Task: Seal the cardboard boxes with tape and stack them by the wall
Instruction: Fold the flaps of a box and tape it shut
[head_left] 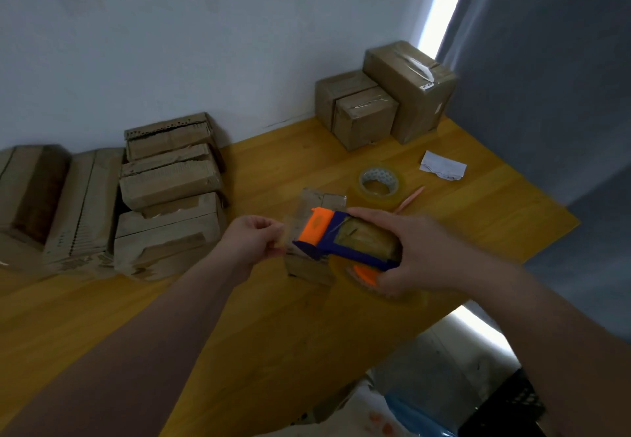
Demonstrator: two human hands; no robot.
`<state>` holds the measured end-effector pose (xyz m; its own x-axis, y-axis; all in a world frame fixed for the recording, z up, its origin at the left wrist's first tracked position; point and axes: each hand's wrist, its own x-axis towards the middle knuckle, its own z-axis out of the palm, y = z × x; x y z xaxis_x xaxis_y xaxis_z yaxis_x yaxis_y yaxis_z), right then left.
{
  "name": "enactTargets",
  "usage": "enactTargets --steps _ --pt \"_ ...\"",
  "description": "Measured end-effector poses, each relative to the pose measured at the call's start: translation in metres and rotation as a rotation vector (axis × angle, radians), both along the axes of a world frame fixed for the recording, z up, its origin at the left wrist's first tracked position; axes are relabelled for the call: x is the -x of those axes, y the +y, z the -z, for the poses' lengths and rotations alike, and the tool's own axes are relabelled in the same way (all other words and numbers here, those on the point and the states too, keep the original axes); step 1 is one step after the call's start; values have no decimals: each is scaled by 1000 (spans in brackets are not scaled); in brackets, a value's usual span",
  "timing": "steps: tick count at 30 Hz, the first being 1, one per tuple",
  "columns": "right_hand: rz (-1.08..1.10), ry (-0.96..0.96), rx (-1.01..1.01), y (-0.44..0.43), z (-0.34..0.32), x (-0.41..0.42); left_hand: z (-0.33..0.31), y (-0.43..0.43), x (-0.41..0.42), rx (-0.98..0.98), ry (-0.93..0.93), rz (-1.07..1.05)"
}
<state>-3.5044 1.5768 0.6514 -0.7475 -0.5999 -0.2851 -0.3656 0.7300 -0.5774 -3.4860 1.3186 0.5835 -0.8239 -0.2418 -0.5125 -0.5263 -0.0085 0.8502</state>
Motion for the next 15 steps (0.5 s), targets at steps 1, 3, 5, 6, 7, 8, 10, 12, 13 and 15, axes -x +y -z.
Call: enactTargets --steps 1,3,5,6,7,8,10,12,13,15 --pt "-2 -5 -26 5 -2 -1 2 -4 -1 43 4 -22" --pt "-1 -13 -73 15 -1 -1 7 -12 -5 141 10 -43" --pt "-2 -15 -99 23 5 -2 15 -18 -11 210 1 -56" --pt "0 -10 -109 25 8 -2 19 -18 -13 243 -3 -50" --pt "-4 2 -122 26 11 -3 22 -18 -16 278 -4 -36" --pt "-16 26 -139 27 14 -2 25 -15 -18 311 -3 -22" --pt "-44 101 -171 30 19 0 30 -10 -20 343 5 -16" --pt "-65 146 -203 31 22 2 34 -6 -22 373 -1 -22" --pt "-74 156 -219 31 24 3 36 -6 -23 396 -9 -25" --pt "-89 167 -244 30 25 5 40 -5 -24 435 -27 -28"
